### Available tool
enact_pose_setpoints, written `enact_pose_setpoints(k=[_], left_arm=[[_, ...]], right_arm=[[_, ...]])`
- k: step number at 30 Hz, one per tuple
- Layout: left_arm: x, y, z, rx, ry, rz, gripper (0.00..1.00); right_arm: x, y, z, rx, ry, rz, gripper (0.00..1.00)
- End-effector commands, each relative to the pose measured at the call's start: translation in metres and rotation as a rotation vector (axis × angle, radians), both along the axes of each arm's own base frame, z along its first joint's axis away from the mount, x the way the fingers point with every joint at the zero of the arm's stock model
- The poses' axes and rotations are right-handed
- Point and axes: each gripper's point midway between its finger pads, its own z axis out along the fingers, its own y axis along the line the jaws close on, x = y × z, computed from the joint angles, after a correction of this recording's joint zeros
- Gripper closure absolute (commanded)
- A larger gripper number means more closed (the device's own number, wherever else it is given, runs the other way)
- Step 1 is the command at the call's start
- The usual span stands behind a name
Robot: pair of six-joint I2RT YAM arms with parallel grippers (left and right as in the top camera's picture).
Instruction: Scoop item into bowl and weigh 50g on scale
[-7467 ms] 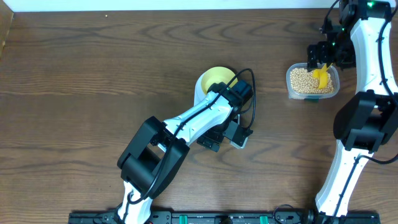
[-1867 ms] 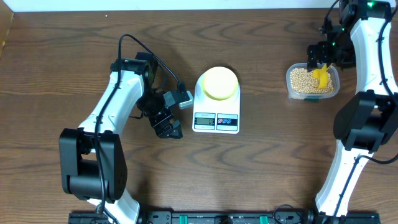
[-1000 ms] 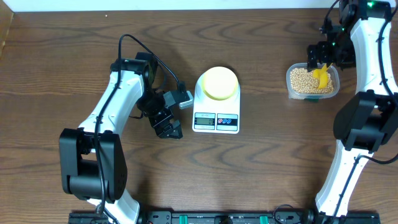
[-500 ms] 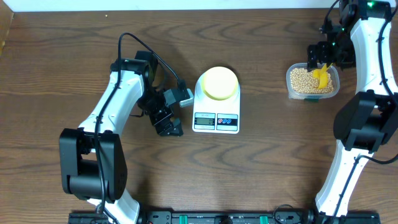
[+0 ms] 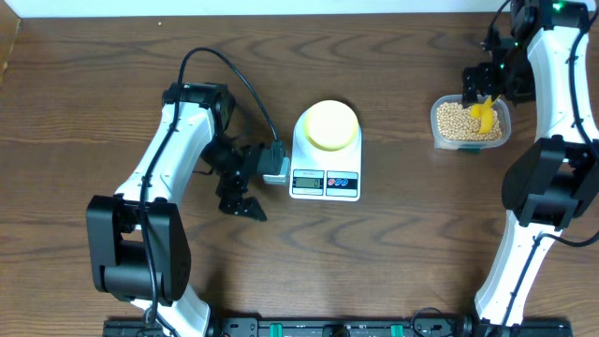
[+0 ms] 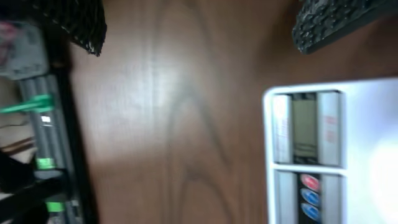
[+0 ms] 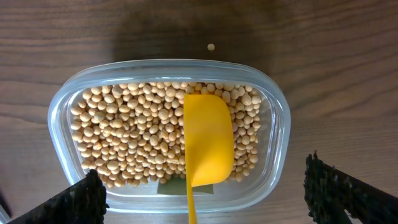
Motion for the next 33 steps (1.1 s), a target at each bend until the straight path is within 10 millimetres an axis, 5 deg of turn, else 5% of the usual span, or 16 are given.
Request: enact_pose_setpoints(k=[1,33], left_arm=[[0.019,-0.013,0.009,-0.106,-0.106,-0.015,0.02],[0.035,-0.01,-0.009,-0.077,-0.195,-0.023,0.02]], right_arm=[[0.001,-0.001,-0.004,-0.007,0.007,-0.002,0.01],[0.001,-0.001,-0.004,-0.007,0.007,-0.002,0.01]])
